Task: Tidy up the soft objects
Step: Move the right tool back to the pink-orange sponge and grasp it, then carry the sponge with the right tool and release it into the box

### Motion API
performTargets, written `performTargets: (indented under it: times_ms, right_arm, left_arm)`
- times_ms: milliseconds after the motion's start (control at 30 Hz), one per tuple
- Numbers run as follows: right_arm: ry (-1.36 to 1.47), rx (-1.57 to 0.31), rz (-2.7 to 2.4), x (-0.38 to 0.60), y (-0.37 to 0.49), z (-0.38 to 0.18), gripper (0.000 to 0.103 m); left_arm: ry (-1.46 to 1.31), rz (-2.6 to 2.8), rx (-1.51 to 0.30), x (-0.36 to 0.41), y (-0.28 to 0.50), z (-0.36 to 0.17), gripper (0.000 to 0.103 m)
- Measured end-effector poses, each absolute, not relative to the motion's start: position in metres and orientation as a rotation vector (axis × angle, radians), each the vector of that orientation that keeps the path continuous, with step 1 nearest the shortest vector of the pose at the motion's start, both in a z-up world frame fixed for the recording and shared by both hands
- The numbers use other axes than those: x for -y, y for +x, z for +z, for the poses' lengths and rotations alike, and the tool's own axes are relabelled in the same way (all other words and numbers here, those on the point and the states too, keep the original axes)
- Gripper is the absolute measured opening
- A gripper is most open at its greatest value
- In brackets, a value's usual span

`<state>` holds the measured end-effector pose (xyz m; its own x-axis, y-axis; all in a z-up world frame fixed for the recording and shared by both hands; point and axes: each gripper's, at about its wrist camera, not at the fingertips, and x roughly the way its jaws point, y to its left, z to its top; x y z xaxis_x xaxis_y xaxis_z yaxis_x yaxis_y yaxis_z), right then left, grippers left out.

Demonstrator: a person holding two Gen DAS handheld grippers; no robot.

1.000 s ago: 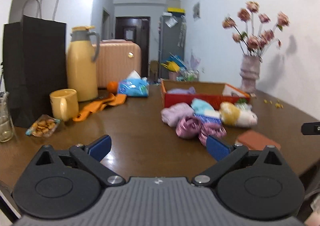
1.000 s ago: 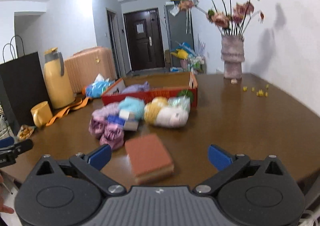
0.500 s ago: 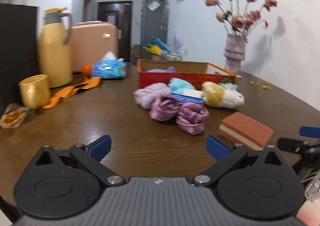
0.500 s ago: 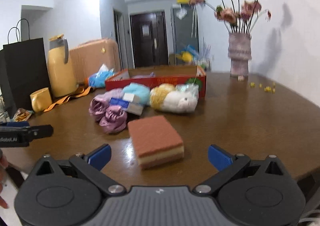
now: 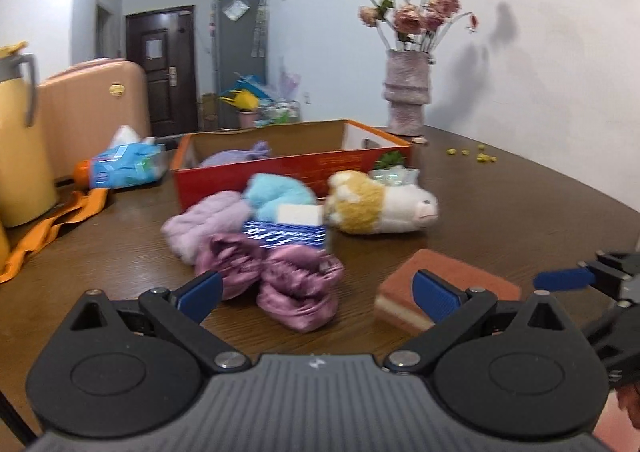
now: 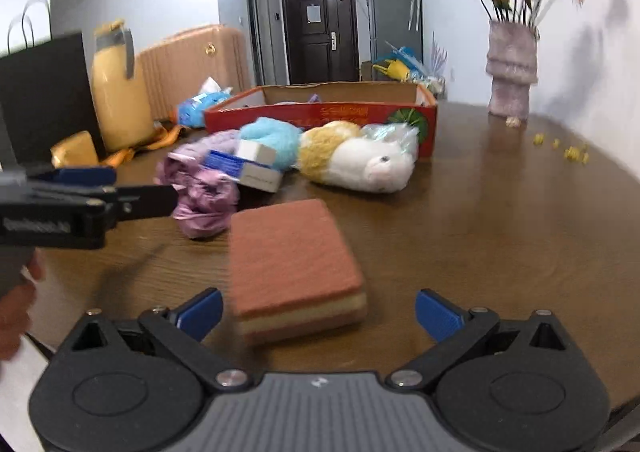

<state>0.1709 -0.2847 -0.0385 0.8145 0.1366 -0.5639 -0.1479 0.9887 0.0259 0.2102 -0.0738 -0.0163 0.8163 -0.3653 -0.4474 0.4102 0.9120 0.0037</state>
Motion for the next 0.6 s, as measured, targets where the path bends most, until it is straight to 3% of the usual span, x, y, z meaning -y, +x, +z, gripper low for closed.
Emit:
performTargets:
  times_ms: [100,167,267,367,433,500,600]
  right_arm:
    - [-0.040,-0.570,0.077,0.301,0.179,-0.033,0.085]
    - [0.016,-0.553,0.072,0.317,0.184,-0.028,0.067]
    - [0.088,-0.540,0.084,0.335,0.192,-0.025,0.046]
    - [0.202,-0.560,0.102,0.348,0.206,-0.026,0.042]
    - [0.293,-0.575,0.125,0.354,0.215,-0.029,0.036]
    - [0.339,-0.576,0.127,0.355,0.218,-0.032,0.035]
    - [0.364,-0.585,0.122,0.353,0.219,-0.038,0.035]
  left_arm:
    - [0.082,-0.466,-0.481,0.088,0.221,-0.017,0.103]
    - [0.065,-0.496,-0.499,0.100,0.230,-0.019,0.101]
    - [0.035,-0.538,-0.528,0.118,0.245,-0.022,0.087]
    - [-0.013,-0.560,-0.611,0.135,0.267,-0.025,0.059]
    - [-0.067,-0.577,-0.664,0.141,0.280,-0.030,0.055]
    - [-0.085,-0.568,-0.701,0.143,0.286,-0.036,0.040]
    - [-0.144,-0.608,-0.736,0.134,0.279,-0.039,0.037]
